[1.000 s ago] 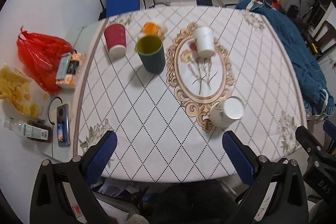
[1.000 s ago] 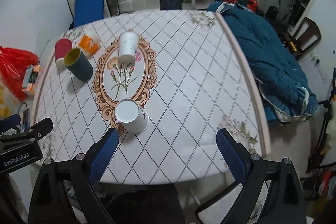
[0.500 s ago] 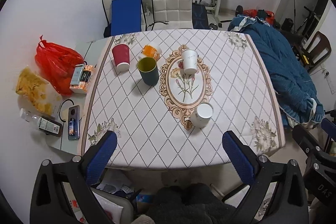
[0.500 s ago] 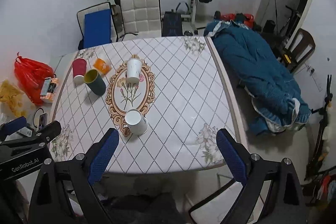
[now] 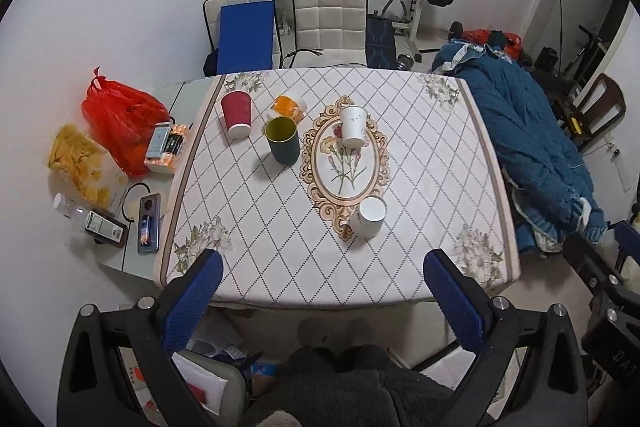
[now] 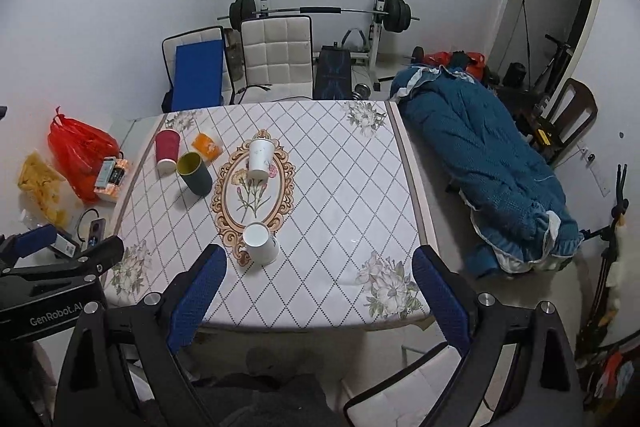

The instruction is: Flip cup upside down

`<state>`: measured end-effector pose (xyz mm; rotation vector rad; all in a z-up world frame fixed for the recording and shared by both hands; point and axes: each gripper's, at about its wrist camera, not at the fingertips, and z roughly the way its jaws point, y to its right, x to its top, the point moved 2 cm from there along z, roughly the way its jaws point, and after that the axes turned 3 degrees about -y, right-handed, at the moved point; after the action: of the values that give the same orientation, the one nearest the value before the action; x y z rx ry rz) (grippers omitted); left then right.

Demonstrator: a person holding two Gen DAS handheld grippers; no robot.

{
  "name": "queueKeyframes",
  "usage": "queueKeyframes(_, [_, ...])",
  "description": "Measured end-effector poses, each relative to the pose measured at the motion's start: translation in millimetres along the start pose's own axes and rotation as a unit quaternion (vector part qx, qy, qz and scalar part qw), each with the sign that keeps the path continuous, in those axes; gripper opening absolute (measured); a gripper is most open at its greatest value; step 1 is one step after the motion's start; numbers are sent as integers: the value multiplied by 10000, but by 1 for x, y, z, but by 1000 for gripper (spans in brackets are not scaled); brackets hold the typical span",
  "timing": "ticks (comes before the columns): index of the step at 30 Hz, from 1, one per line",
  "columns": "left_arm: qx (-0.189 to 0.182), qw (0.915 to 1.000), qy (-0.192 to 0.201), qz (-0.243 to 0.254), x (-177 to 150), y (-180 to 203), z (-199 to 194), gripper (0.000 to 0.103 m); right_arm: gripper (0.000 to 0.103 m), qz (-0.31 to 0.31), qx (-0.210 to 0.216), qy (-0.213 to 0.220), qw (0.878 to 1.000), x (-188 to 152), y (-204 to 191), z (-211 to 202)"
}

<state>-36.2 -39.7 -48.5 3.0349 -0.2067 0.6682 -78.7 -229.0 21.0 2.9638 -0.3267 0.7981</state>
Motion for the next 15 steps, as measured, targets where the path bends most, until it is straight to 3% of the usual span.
queueKeyframes(15, [89,9999,55,20,-8,4,-13,103,97,9,21,-17,10000,4,4,-12])
